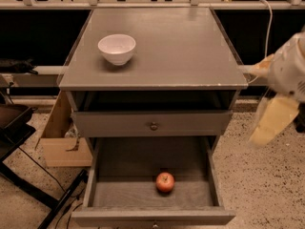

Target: Pick apple from middle drawer and place on counter

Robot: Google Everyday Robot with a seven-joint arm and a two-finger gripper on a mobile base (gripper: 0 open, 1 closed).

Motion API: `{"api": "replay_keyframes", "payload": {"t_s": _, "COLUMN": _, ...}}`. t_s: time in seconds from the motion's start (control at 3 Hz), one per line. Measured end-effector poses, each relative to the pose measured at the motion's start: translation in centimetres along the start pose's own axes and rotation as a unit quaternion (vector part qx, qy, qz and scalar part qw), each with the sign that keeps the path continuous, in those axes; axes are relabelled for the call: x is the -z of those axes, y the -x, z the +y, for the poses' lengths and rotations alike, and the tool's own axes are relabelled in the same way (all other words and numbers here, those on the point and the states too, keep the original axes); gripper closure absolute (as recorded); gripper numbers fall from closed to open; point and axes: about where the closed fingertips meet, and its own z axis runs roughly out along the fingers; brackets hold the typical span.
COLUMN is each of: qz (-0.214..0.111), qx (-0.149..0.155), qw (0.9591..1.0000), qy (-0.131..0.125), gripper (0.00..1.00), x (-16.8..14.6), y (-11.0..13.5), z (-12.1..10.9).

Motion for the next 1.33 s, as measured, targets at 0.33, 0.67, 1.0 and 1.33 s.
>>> {"api": "replay_keyframes", "payload": {"t_s": 0.33, "qz": -0.081, "qx": -0.021, "qw": 0.9958, "qy": 0.039, "gripper": 0.0, "x": -6.2, "y": 0.7, "z": 4.7}}
{"api": "replay_keyframes", "payload": {"t_s": 0.67, "qz": -0.165, "qx": -0.063, "qw": 0.9812, "qy": 0.077, "gripper": 0.0, "x": -15.9, "y": 0.5, "z": 11.1}}
{"api": "replay_keyframes", "payload": {"t_s": 1.0, "qz": -0.168, "qx": -0.057, "qw": 0.9813, "qy": 0.075, "gripper": 0.0, "x": -16.2, "y": 1.0, "z": 11.1}}
{"api": "replay_keyframes", "payload": {"t_s": 1.33, "qz": -0.185, "qx": -0.039, "qw": 0.9769, "qy": 0.101, "gripper": 0.0, "x": -24.4, "y": 1.8, "z": 12.2}}
